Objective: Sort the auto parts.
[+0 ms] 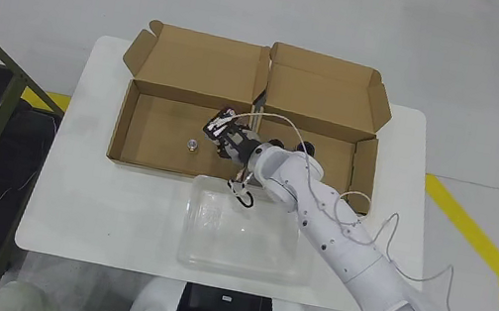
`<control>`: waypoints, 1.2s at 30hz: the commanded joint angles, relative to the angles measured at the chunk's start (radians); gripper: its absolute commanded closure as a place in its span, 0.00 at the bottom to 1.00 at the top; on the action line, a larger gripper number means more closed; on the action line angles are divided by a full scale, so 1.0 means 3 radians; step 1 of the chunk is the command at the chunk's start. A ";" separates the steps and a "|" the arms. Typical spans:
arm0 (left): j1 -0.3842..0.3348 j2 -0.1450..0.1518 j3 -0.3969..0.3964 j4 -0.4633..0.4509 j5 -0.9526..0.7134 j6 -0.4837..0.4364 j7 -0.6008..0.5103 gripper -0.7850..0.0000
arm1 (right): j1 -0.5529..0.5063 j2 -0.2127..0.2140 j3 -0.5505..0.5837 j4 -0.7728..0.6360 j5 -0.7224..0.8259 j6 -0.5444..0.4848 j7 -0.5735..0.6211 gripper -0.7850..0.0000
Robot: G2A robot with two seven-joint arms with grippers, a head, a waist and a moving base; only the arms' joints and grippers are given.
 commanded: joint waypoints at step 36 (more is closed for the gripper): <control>0.0000 0.0000 0.0000 0.0000 0.0000 0.0000 0.0000 0.00 | 0.0193 -0.0337 -0.0002 0.0782 0.0075 -0.0239 -0.0062 0.50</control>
